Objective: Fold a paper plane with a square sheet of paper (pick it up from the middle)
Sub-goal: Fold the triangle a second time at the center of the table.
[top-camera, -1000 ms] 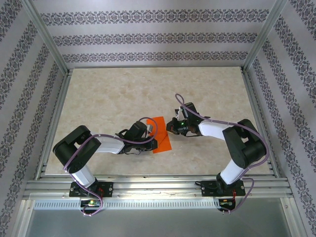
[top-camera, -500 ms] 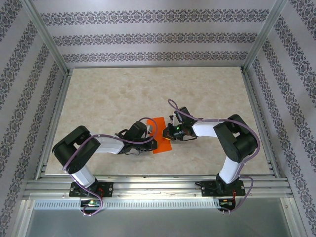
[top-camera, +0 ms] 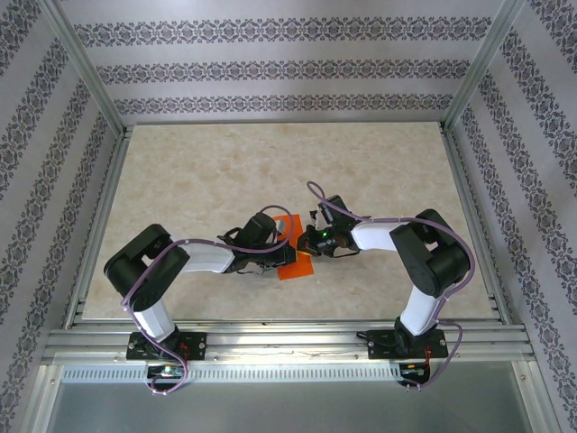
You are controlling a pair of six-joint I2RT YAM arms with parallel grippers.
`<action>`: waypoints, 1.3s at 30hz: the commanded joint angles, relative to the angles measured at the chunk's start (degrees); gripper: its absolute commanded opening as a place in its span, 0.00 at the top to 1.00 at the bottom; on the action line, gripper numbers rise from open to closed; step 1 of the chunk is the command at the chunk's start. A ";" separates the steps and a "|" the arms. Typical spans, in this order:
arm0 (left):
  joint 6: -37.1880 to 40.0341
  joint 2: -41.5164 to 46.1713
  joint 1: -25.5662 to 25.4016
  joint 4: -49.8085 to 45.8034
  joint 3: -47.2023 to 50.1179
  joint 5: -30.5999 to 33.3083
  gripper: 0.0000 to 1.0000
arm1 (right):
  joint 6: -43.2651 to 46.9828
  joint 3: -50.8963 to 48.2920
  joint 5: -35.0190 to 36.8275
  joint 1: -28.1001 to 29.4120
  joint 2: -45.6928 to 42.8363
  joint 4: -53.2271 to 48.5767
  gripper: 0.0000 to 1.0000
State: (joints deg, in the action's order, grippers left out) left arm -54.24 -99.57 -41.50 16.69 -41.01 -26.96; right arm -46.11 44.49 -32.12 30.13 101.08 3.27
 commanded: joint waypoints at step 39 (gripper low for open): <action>0.54 7.11 -0.34 -3.18 4.87 -1.57 0.99 | 0.23 -1.77 4.97 -0.33 1.62 -2.76 1.00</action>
State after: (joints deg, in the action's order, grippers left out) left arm -54.06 -90.50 -41.56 12.86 -35.99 -27.27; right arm -46.13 44.34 -31.94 30.13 101.16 3.70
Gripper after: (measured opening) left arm 0.062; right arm 0.049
